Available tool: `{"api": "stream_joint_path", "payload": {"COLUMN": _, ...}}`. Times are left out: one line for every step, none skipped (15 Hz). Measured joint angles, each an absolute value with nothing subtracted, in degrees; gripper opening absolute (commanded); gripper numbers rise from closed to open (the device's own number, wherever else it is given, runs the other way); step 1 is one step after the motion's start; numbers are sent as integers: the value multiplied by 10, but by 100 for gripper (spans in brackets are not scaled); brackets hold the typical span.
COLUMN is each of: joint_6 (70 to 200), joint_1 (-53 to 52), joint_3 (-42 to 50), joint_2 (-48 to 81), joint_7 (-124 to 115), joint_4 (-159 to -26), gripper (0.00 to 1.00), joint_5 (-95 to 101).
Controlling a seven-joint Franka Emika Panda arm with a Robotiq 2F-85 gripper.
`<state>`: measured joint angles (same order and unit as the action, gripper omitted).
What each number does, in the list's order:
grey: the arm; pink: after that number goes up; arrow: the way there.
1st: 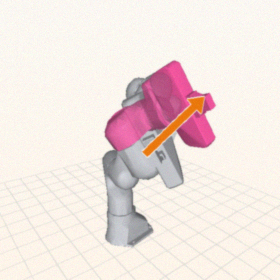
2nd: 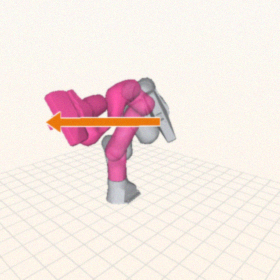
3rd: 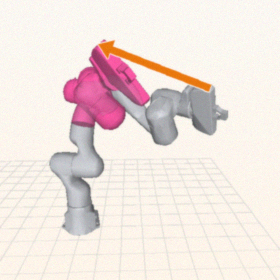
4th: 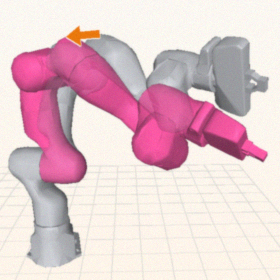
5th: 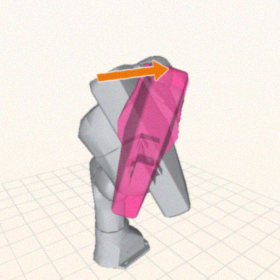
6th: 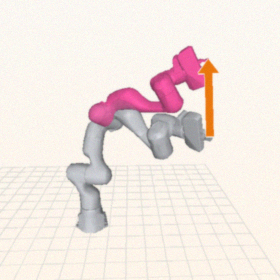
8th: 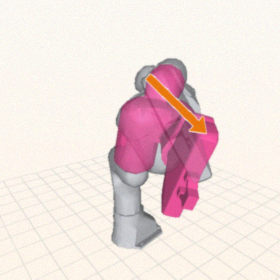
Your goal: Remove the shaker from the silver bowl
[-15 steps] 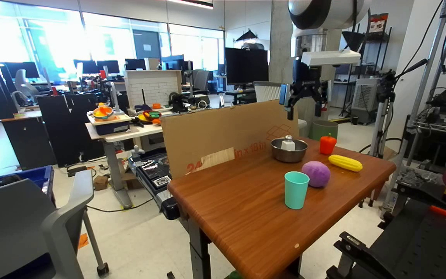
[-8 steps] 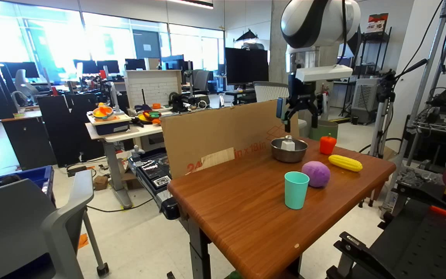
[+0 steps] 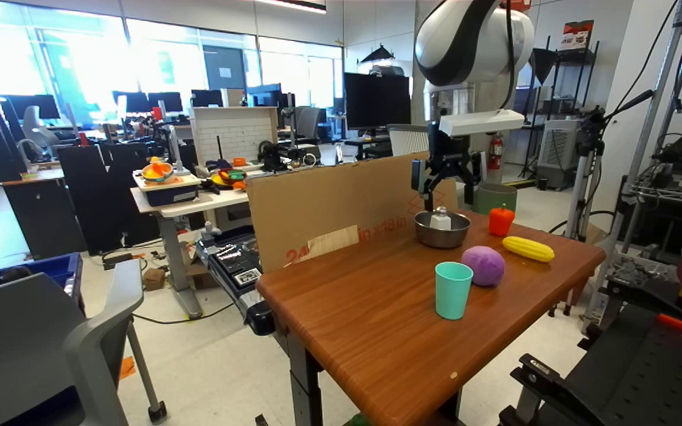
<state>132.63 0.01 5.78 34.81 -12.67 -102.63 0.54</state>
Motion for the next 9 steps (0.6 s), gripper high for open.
{"api": "stream_joint_path", "payload": {"joint_6": 1327, "joint_1": -1, "joint_3": 58, "joint_2": 352, "joint_7": -127, "joint_4": -1023, "gripper": 58, "joint_5": 6}}
{"api": "stream_joint_path", "payload": {"joint_6": 1327, "joint_1": -2, "joint_3": 58, "joint_2": 356, "joint_7": -128, "joint_4": -1019, "gripper": 51, "joint_5": 6}}
{"api": "stream_joint_path", "payload": {"joint_6": 1327, "joint_1": -3, "joint_3": 58, "joint_2": 360, "joint_7": -130, "joint_4": -1014, "gripper": 42, "joint_5": 6}}
{"api": "stream_joint_path", "payload": {"joint_6": 1327, "joint_1": -3, "joint_3": 58, "joint_2": 365, "joint_7": -131, "joint_4": -1009, "gripper": 35, "joint_5": 6}}
{"api": "stream_joint_path", "payload": {"joint_6": 1327, "joint_1": -3, "joint_3": 58, "joint_2": 369, "joint_7": -131, "joint_4": -1005, "gripper": 27, "joint_5": 6}}
{"api": "stream_joint_path", "payload": {"joint_6": 1327, "joint_1": -3, "joint_3": 58, "joint_2": 372, "joint_7": -132, "joint_4": -1001, "gripper": 20, "joint_5": 6}}
{"api": "stream_joint_path", "payload": {"joint_6": 1327, "joint_1": -3, "joint_3": 58, "joint_2": 374, "joint_7": -132, "joint_4": -997, "gripper": 12, "joint_5": 6}}
{"api": "stream_joint_path", "payload": {"joint_6": 1327, "joint_1": -3, "joint_3": 58, "joint_2": 375, "joint_7": -132, "joint_4": -994, "gripper": 5, "joint_5": 6}}
{"api": "stream_joint_path", "payload": {"joint_6": 1326, "joint_1": -4, "joint_3": 58, "joint_2": 375, "joint_7": -133, "joint_4": -992, "gripper": 7, "joint_5": 6}}
